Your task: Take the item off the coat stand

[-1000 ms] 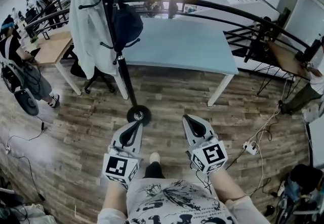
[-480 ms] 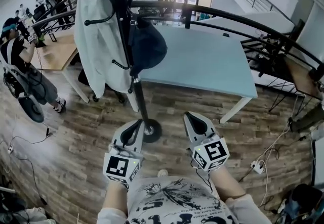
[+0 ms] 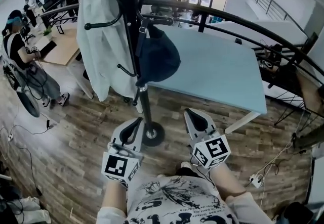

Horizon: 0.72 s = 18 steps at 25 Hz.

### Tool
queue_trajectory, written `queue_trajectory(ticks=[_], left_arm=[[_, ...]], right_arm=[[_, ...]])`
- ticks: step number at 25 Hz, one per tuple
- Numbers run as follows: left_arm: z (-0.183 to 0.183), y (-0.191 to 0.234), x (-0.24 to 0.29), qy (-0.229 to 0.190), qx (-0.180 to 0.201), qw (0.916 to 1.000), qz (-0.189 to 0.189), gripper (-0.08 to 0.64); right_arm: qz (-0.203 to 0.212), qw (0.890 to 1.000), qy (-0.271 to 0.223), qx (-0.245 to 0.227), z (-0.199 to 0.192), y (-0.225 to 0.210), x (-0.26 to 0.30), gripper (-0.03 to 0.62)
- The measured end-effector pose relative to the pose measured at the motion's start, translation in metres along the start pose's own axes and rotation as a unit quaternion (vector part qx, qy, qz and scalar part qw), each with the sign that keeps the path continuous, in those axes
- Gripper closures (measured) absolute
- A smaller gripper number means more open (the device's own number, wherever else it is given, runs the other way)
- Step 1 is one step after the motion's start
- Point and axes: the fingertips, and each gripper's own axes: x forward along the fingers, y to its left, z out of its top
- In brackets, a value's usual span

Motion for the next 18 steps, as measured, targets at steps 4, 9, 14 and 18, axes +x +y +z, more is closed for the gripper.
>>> queue_trajectory(ticks=[4,9,14,18], left_arm=[[0.005,0.004,0.02,-0.005,0.004,0.9992,0.039,0.555],[0.013,0.011,0.046,-0.014,0.009,0.996,0.088,0.555],[0.019,0.014,0.064,-0.019,0.016,0.9918,0.125,0.555],[0.021,0.017,0.07,-0.02,0.018,0.9881,0.151,0.555]], right_arm=[[0.039,0.999,-0.009,-0.001,0.006,-0.02,0.023,0.598],[0.087,0.996,-0.015,-0.003,0.016,-0.051,0.061,0.598],[0.134,0.991,-0.019,-0.005,0.028,-0.066,0.094,0.438],[0.17,0.985,-0.03,-0.015,0.041,-0.063,0.118,0.379]])
